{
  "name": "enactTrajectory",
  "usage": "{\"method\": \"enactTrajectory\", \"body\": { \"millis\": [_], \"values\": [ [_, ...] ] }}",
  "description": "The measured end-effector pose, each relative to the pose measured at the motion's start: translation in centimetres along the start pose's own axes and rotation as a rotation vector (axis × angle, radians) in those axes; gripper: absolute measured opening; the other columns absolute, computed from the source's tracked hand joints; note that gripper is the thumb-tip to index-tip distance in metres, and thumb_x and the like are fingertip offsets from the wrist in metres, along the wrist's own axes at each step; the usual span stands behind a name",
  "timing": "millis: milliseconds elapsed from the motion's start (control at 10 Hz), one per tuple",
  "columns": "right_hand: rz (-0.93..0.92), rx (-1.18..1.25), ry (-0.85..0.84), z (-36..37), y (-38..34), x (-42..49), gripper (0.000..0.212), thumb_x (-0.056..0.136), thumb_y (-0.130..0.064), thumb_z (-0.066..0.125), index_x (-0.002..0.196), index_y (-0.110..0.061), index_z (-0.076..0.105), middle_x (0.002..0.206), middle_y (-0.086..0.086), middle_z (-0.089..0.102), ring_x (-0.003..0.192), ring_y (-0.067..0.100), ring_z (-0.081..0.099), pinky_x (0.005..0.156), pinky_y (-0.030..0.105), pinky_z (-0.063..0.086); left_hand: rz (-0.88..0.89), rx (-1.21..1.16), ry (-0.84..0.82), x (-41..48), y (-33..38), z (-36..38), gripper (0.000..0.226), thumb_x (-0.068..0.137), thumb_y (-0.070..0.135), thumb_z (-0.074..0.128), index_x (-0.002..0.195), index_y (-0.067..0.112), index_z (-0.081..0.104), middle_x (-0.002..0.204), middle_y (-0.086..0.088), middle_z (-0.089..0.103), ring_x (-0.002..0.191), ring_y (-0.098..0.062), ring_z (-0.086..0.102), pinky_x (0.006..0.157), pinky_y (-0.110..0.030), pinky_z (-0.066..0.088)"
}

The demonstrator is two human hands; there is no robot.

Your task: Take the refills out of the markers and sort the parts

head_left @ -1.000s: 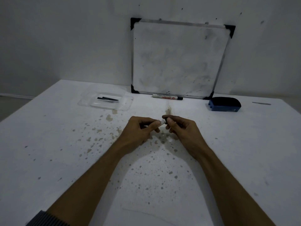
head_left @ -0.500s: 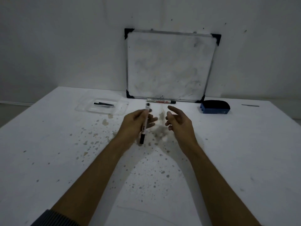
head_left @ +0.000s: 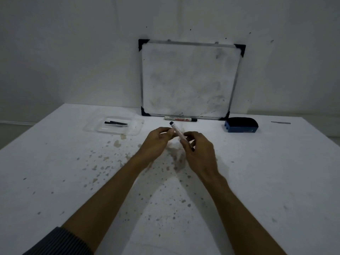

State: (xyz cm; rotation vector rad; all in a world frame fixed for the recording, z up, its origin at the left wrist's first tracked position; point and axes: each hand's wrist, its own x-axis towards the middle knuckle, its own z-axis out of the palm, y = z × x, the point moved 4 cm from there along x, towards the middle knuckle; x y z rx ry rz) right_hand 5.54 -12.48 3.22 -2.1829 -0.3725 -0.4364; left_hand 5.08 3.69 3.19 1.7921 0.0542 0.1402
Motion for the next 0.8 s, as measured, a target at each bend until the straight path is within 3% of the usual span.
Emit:
{"method": "enactTrajectory", "body": {
  "millis": [100,200,300,500,700,800],
  "values": [
    [-0.043,-0.194,0.029,0.1,1.7,2.7,0.024,0.097,-0.027,0.067,0.118,-0.018,0.071,0.113,0.004,0.071,0.101,0.022,0.065,0.093,0.042,0.051,0.15,0.528,0.138,1.0,-2.0,-1.2,0.048,0.104,0.047,0.051,0.142,0.016,0.056,0.139,-0.001,0.063,0.13,-0.019,0.056,0.111,-0.038,0.043],
    [-0.1,-0.36,0.038,1.2,3.0,5.9,0.023,0.094,-0.026,0.069,0.116,-0.02,0.075,0.112,0.006,0.07,0.103,0.027,0.062,0.088,0.041,0.042,0.22,0.875,0.095,1.9,-4.4,-1.4,0.055,0.103,0.043,0.052,0.147,0.009,0.051,0.154,-0.011,0.05,0.143,-0.029,0.045,0.121,-0.043,0.029],
    [-0.165,-0.463,0.038,2.9,3.5,9.2,0.021,0.092,-0.025,0.071,0.111,-0.019,0.077,0.109,0.006,0.072,0.104,0.03,0.062,0.087,0.04,0.039,0.246,0.951,0.079,2.4,-5.0,-1.4,0.057,0.102,0.045,0.046,0.146,0.009,0.051,0.158,-0.012,0.046,0.146,-0.028,0.041,0.122,-0.043,0.025],
    [-0.291,-0.566,0.02,5.8,4.3,13.4,0.019,0.09,-0.029,0.072,0.106,-0.021,0.079,0.1,0.002,0.075,0.099,0.028,0.061,0.086,0.042,0.039,0.26,0.938,0.079,2.8,-5.5,-1.5,0.063,0.097,0.048,0.042,0.142,0.006,0.055,0.153,-0.015,0.051,0.142,-0.03,0.047,0.12,-0.047,0.033],
    [-0.276,-0.609,0.024,6.2,5.5,13.9,0.022,0.089,-0.033,0.072,0.105,-0.021,0.08,0.096,0.004,0.074,0.094,0.03,0.06,0.083,0.041,0.039,0.268,0.927,0.077,3.0,-5.6,-1.4,0.061,0.096,0.046,0.044,0.139,0.004,0.056,0.15,-0.016,0.053,0.138,-0.032,0.05,0.118,-0.047,0.035],
    [-0.24,-0.573,0.062,5.9,5.8,13.0,0.027,0.088,-0.029,0.074,0.111,-0.016,0.076,0.103,0.007,0.072,0.099,0.031,0.06,0.085,0.041,0.038,0.244,0.932,0.079,2.9,-5.7,-1.4,0.062,0.096,0.047,0.043,0.14,0.005,0.056,0.151,-0.015,0.052,0.138,-0.031,0.049,0.119,-0.046,0.034]
  ]
}}
